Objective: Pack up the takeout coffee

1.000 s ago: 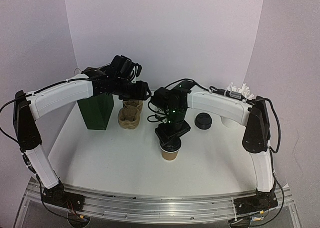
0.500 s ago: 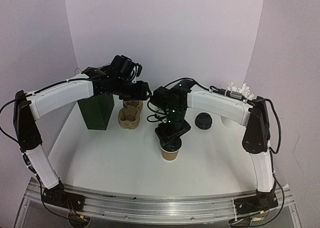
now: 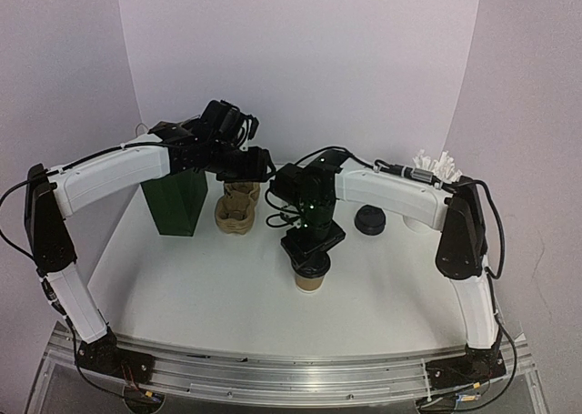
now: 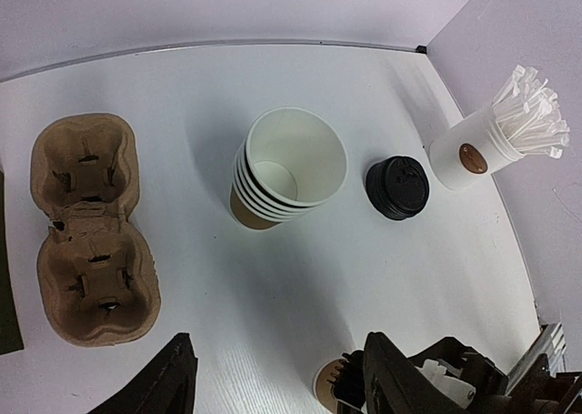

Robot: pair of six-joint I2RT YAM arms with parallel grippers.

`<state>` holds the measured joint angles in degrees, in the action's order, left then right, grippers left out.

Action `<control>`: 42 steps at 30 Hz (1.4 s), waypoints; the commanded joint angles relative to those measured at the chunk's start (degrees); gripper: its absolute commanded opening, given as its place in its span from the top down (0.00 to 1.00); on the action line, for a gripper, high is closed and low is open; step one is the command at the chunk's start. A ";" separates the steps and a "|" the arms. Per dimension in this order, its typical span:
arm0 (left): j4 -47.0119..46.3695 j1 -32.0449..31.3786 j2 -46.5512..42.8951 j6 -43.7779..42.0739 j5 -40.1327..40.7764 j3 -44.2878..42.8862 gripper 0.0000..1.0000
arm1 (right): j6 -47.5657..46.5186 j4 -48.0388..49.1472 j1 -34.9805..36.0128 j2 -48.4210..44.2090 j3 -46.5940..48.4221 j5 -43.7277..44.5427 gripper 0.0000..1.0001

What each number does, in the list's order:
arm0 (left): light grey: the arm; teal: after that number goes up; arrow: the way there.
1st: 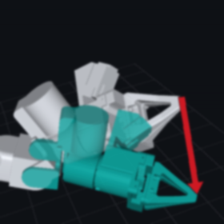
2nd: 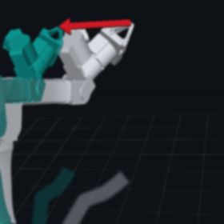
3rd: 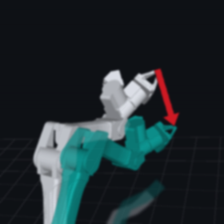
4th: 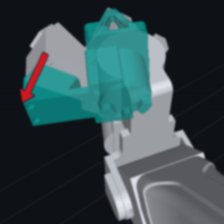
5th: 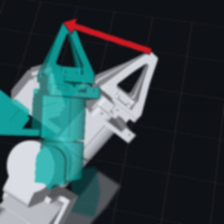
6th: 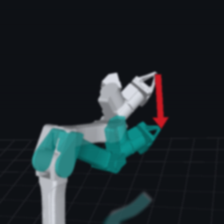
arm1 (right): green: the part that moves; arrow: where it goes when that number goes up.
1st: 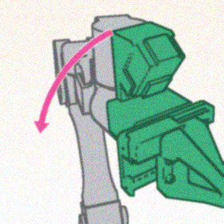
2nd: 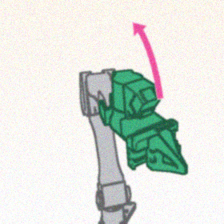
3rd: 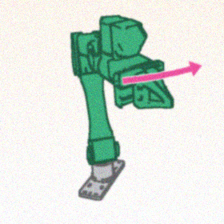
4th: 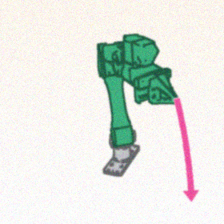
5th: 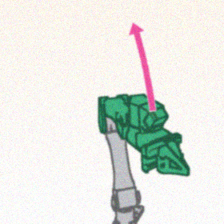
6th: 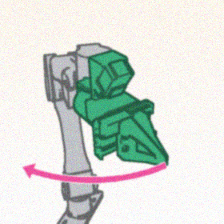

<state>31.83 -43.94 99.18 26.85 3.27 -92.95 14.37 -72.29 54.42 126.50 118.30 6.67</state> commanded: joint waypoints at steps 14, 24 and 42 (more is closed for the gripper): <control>-2.47 -0.18 -0.30 -0.84 0.35 -0.91 0.38 | -0.41 -1.04 0.48 -0.34 1.36 0.62 0.18; -2.57 -0.16 -0.56 -0.61 0.42 -0.58 0.38 | -0.49 -1.12 0.68 -0.47 1.99 0.85 0.18; -2.83 -0.18 -0.88 -0.57 0.22 -0.09 0.38 | -0.15 -1.20 0.82 -0.90 1.13 1.81 0.17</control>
<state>31.33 -43.94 99.15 26.87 3.22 -92.95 14.22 -72.31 54.85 126.50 118.41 7.54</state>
